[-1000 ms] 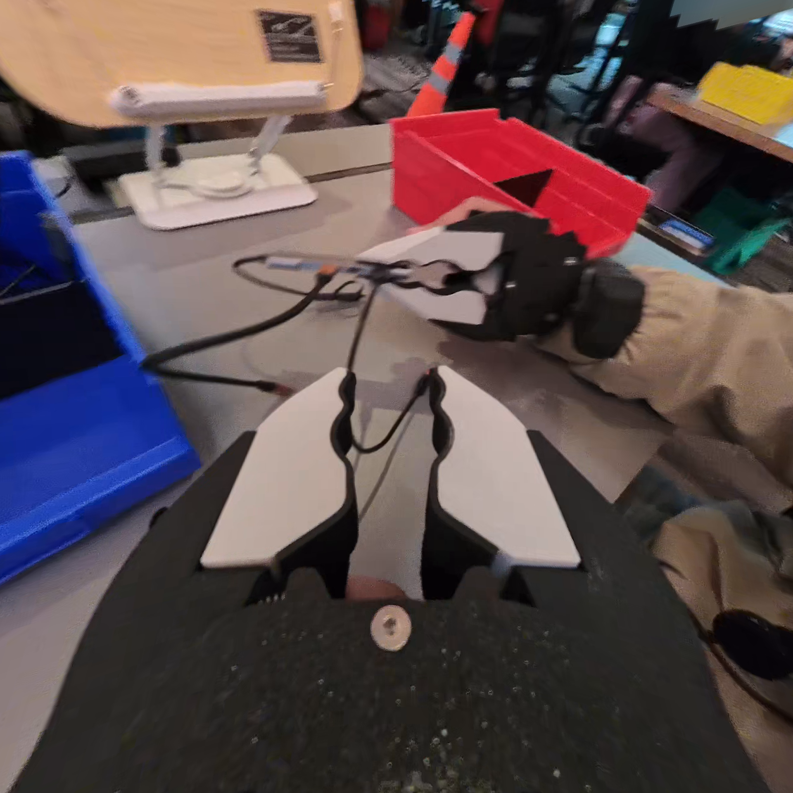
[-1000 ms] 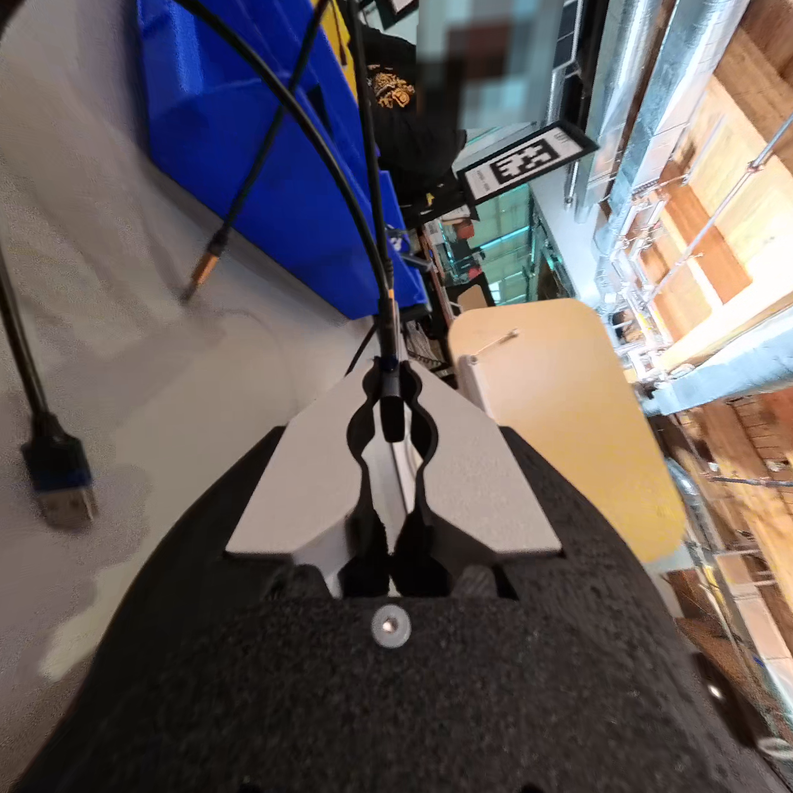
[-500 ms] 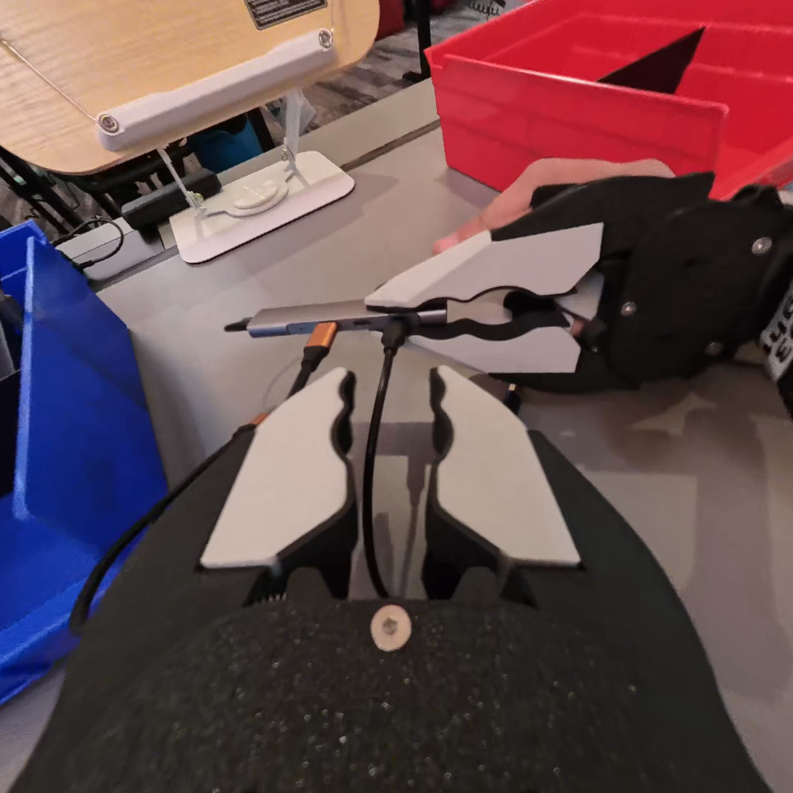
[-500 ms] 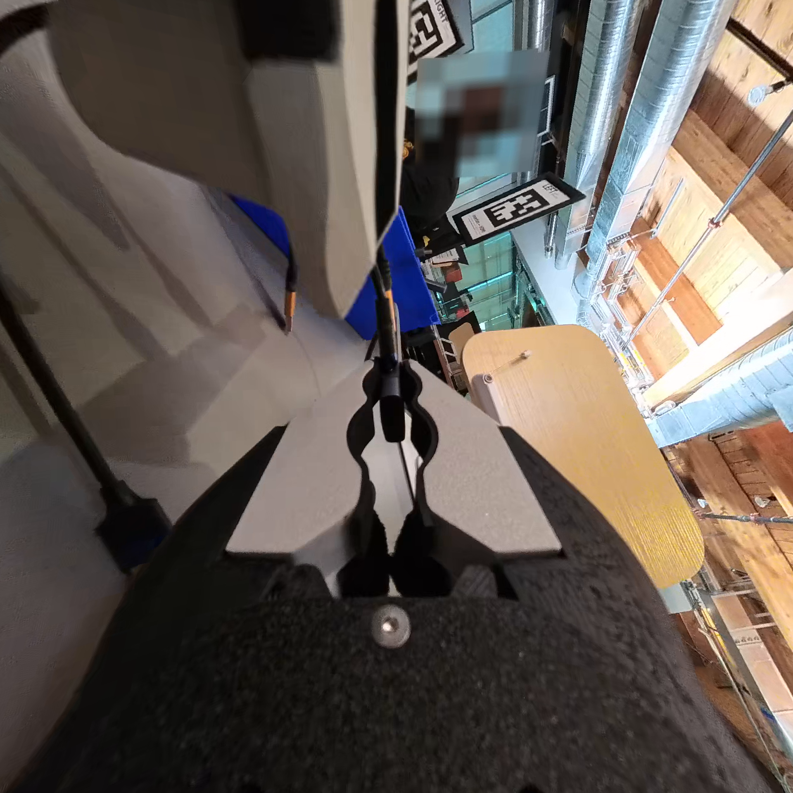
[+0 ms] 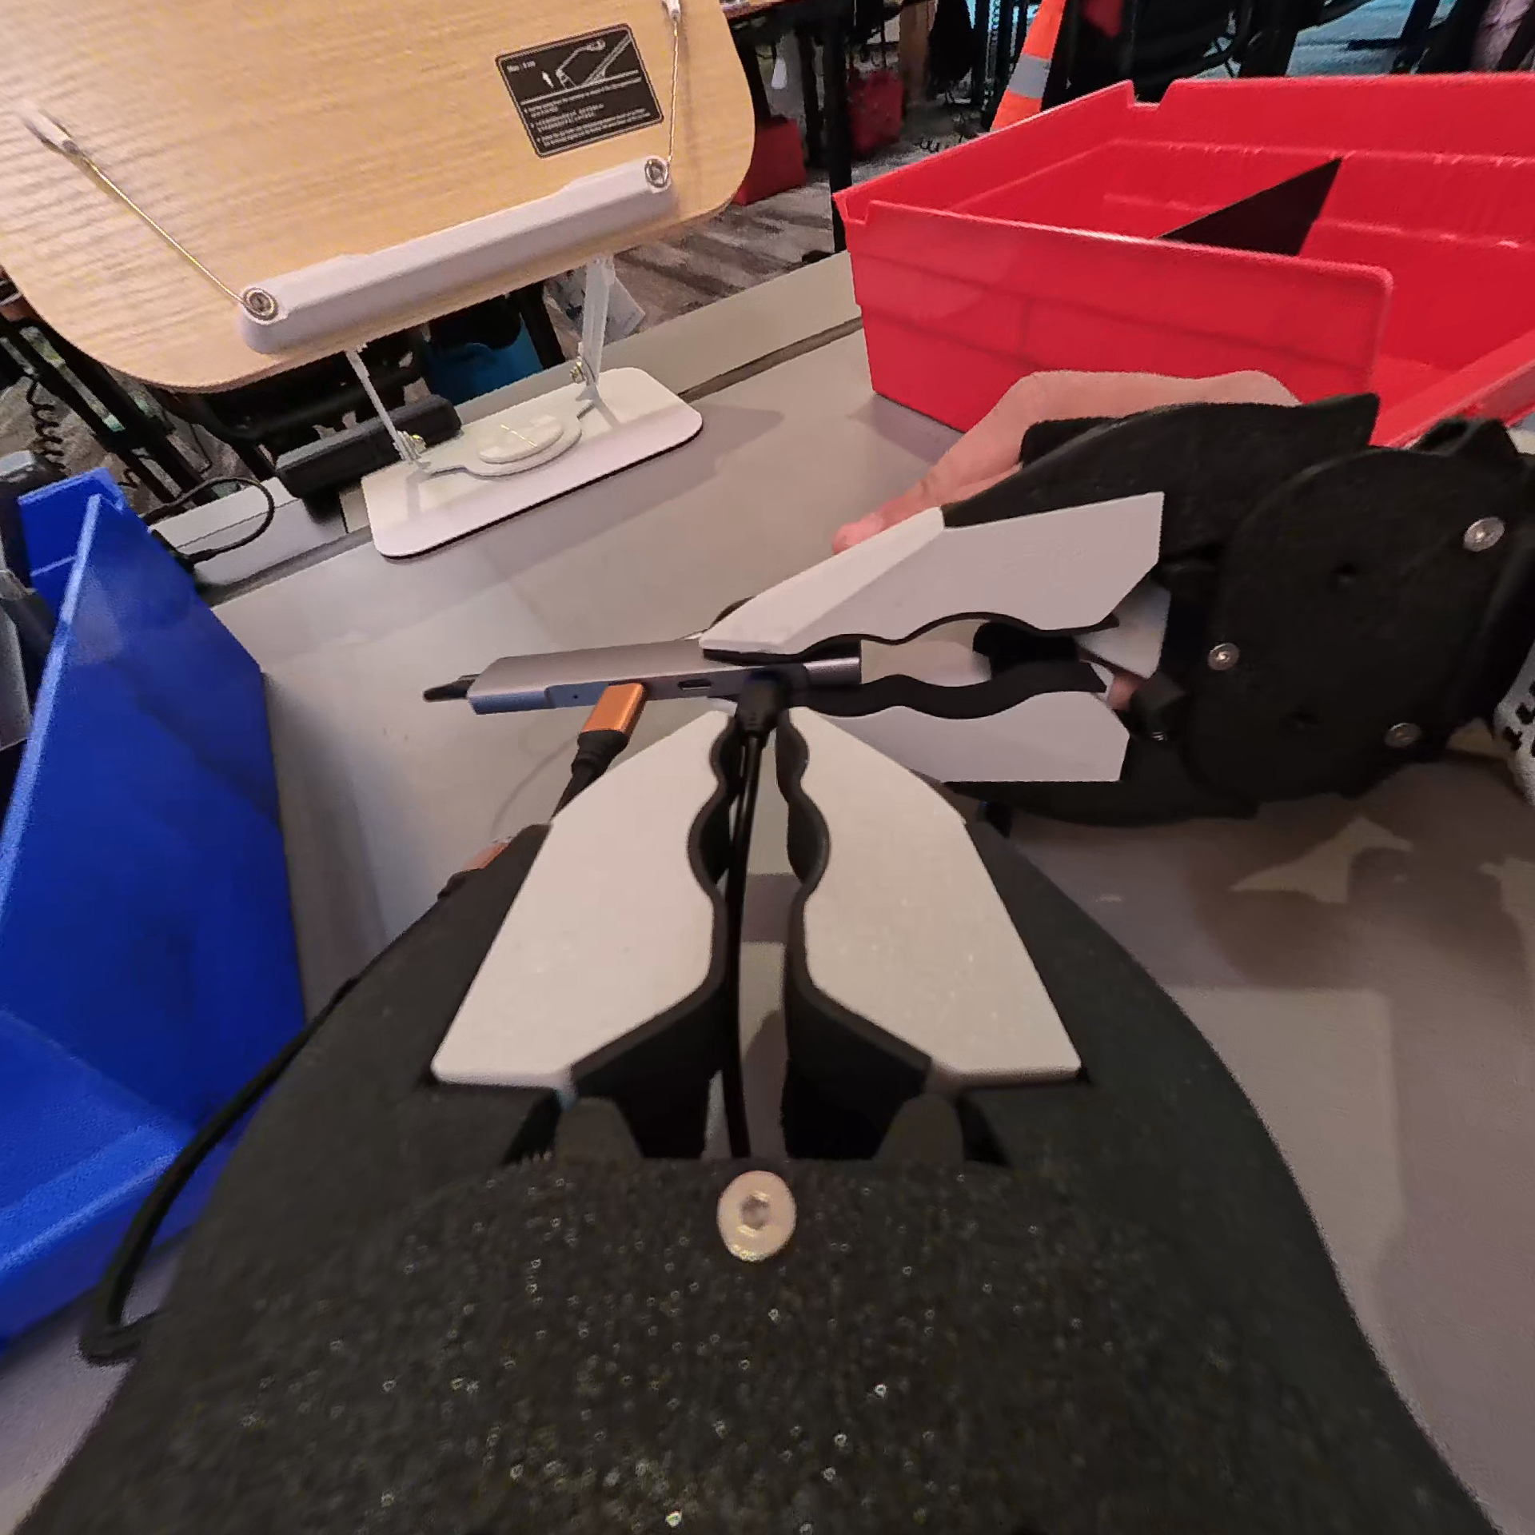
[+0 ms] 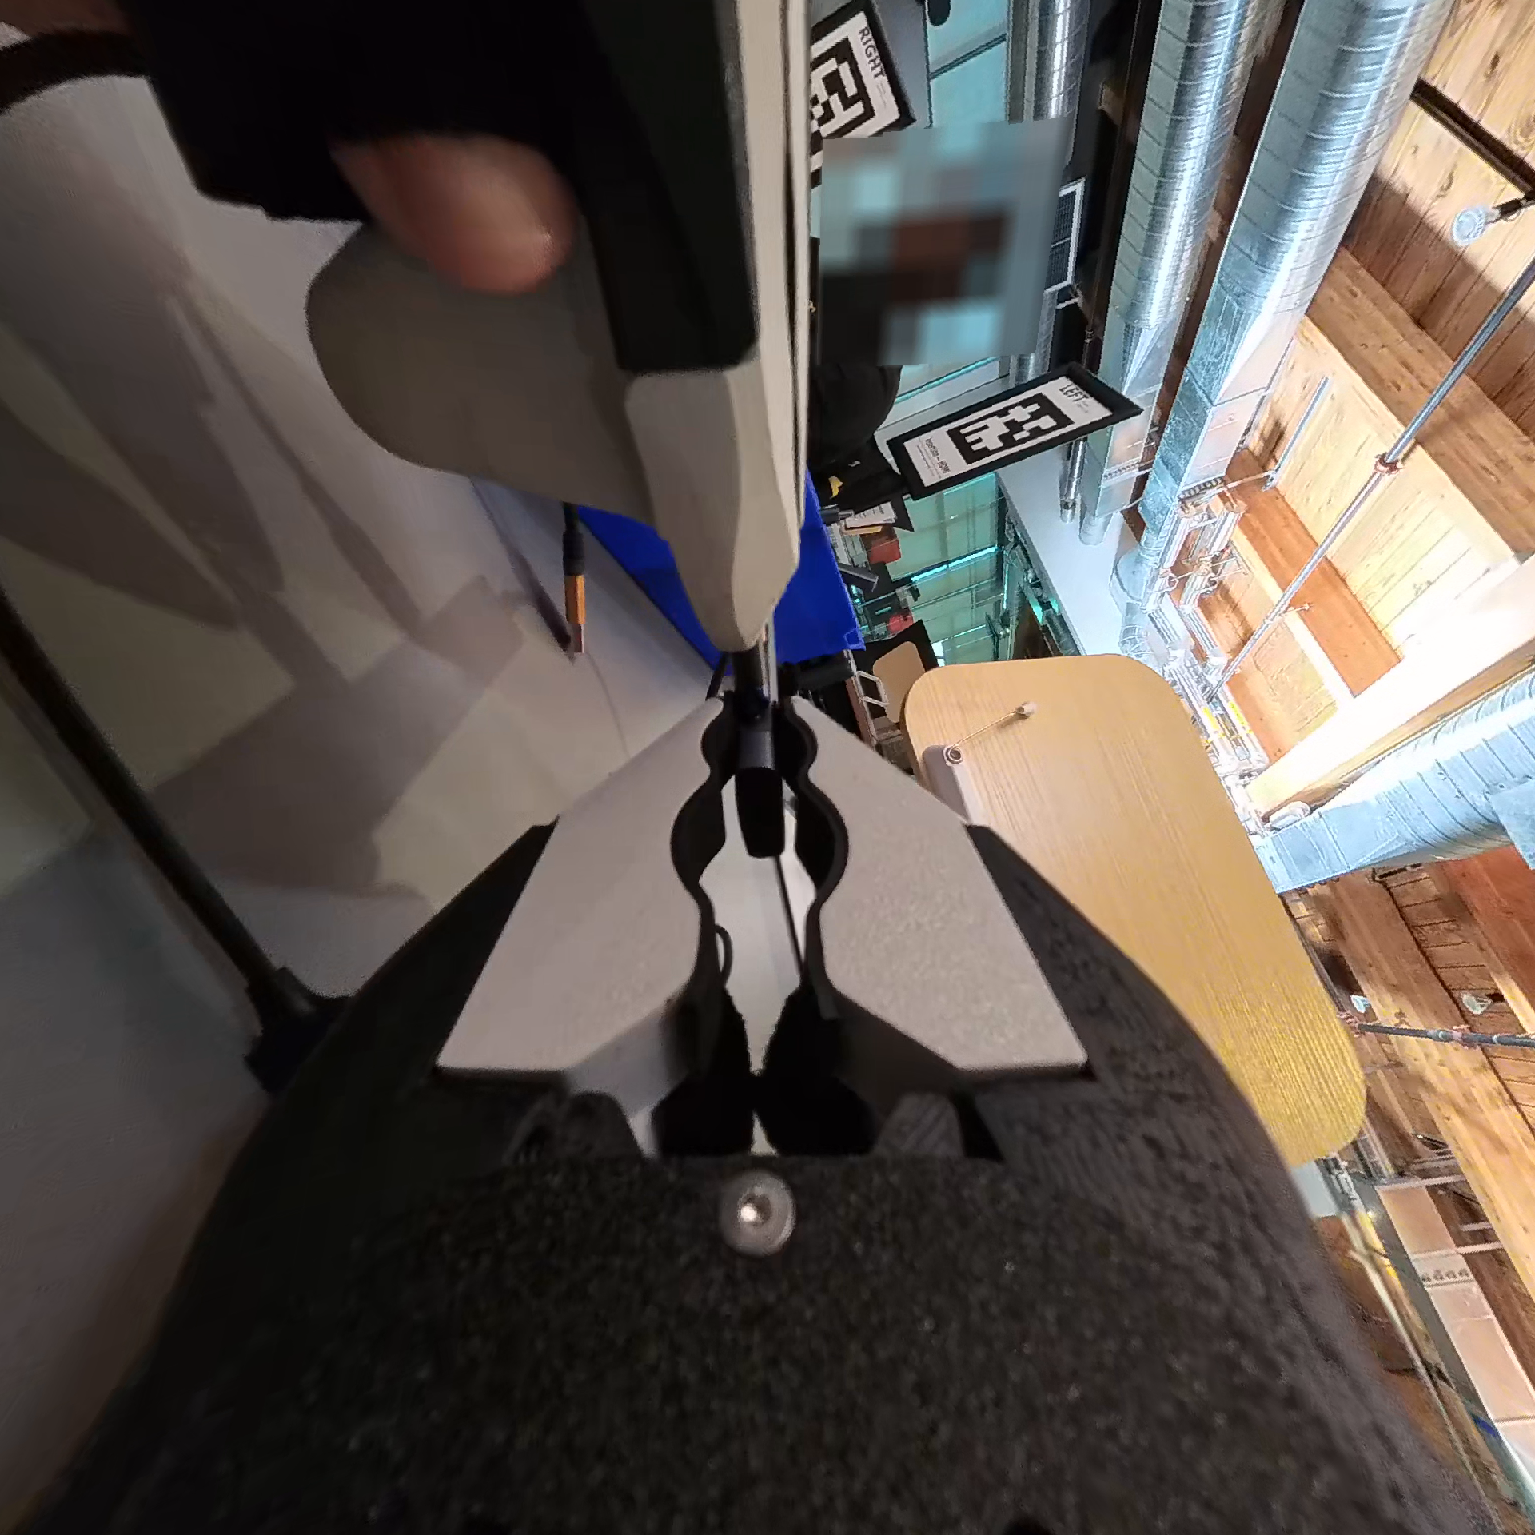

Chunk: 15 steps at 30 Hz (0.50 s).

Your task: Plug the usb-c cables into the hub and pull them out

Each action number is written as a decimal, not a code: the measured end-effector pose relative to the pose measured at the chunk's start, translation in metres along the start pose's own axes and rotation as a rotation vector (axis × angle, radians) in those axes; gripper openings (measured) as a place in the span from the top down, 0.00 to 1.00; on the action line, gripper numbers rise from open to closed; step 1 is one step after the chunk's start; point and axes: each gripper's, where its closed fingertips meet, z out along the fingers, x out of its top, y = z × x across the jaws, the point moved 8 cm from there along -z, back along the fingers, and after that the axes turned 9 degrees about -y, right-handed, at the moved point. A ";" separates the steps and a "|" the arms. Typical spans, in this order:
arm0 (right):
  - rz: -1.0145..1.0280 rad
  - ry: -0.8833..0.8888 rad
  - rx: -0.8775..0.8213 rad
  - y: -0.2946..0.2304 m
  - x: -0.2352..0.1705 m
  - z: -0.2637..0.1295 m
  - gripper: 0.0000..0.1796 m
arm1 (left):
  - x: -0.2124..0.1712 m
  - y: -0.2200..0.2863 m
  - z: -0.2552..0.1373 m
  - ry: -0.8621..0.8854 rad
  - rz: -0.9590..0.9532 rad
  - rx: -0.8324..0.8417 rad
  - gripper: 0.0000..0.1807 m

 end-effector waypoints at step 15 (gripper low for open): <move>0.043 0.036 -0.005 -0.002 0.006 -0.001 0.95 | 0.003 -0.005 -0.013 -0.047 -0.113 -0.066 0.97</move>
